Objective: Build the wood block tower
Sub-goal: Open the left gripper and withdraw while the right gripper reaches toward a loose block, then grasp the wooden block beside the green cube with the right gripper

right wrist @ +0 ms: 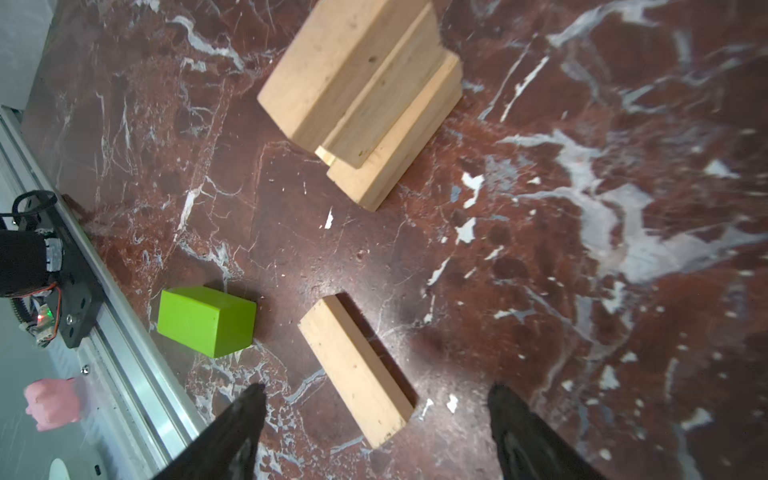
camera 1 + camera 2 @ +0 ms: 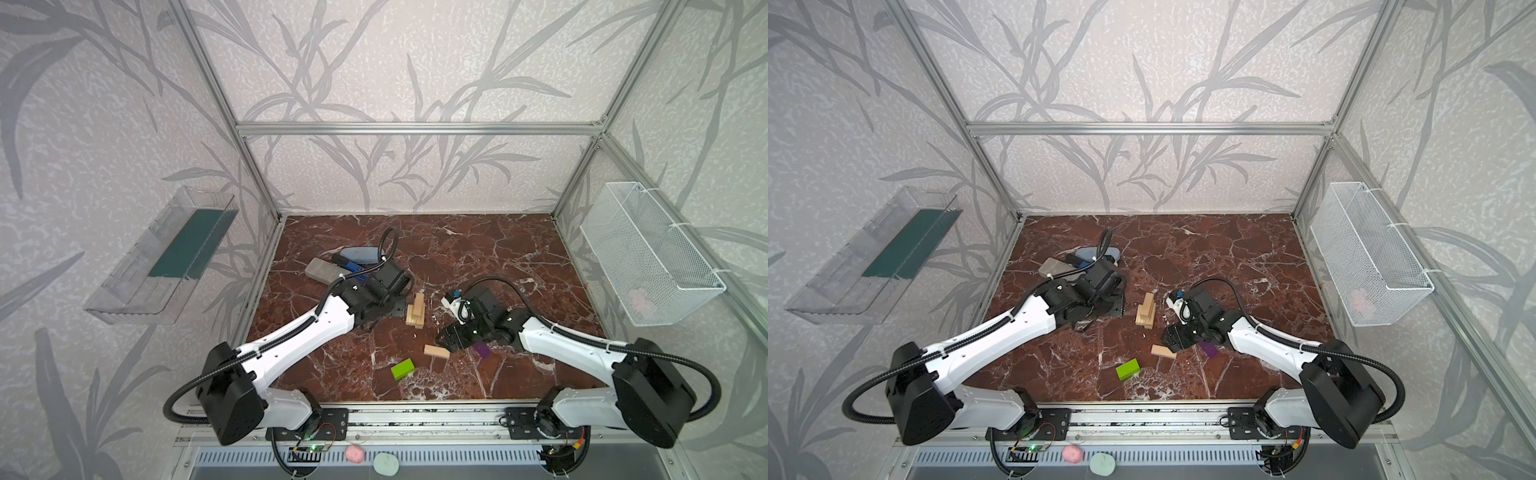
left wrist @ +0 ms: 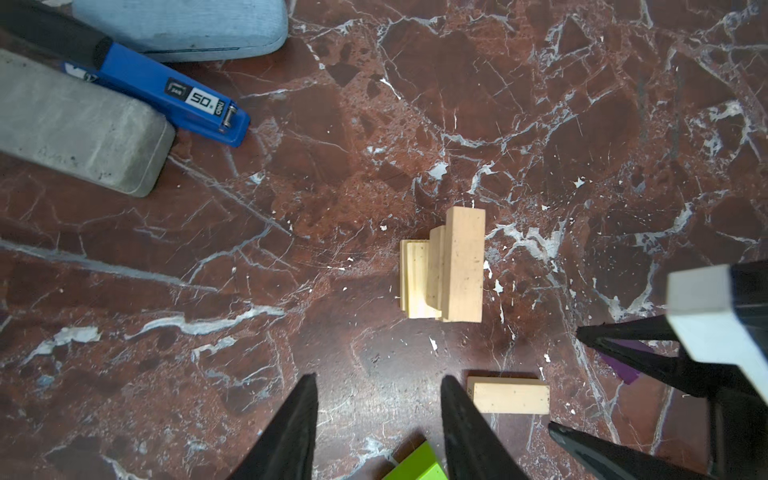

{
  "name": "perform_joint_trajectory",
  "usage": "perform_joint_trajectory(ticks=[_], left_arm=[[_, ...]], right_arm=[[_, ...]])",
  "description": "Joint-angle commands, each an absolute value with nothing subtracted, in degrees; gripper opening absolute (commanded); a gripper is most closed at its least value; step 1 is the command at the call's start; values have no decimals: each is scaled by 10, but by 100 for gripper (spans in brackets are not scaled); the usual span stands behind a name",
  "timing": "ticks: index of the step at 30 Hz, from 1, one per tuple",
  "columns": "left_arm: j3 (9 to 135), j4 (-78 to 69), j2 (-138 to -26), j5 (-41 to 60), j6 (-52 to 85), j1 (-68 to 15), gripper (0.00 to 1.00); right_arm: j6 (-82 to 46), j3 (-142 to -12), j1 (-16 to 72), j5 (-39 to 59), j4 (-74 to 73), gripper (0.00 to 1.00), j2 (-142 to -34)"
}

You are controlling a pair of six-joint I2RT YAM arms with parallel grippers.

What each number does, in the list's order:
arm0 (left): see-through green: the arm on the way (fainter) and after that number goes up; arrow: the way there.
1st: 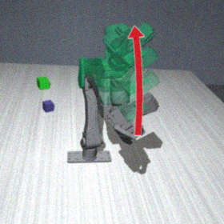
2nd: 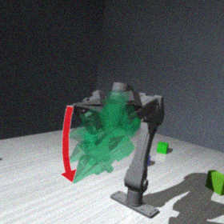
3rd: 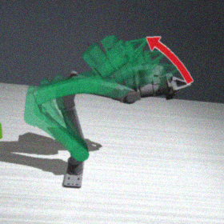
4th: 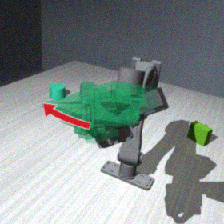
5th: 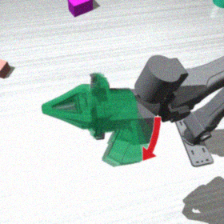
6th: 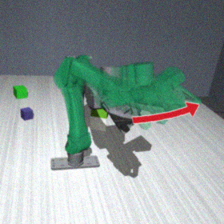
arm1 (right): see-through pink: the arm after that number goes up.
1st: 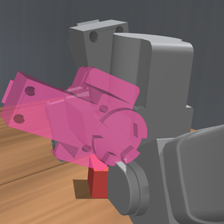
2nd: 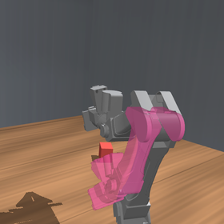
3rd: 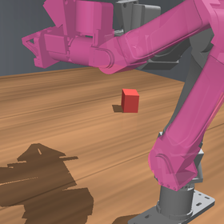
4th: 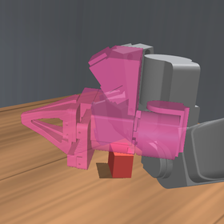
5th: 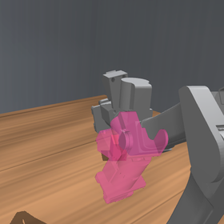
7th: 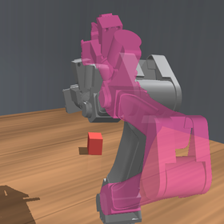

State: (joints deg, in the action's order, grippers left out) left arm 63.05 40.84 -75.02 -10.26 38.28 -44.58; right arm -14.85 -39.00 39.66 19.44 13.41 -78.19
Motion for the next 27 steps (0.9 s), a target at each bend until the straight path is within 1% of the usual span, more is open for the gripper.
perform_joint_trajectory(ticks=[1, 6, 11, 19, 24, 27], left_arm=[[608, 385, -708, -127, 410, -439, 48], [582, 382, -674, -132, 420, -432, 50], [566, 383, -655, -134, 422, -422, 51], [539, 382, -630, -130, 424, -403, 52], [519, 374, -609, -124, 426, -387, 52], [509, 369, -599, -118, 427, -377, 53]], right_arm=[[-126, -417, 407, 218, 144, 81, -814], [-112, -436, 428, 209, 156, 80, -857], [-105, -449, 458, 179, 182, 74, -875], [-107, -460, 515, 111, 248, 65, -870], [-138, -473, 549, 56, 266, 59, -882], [-169, -488, 555, 27, 269, 57, -902]])
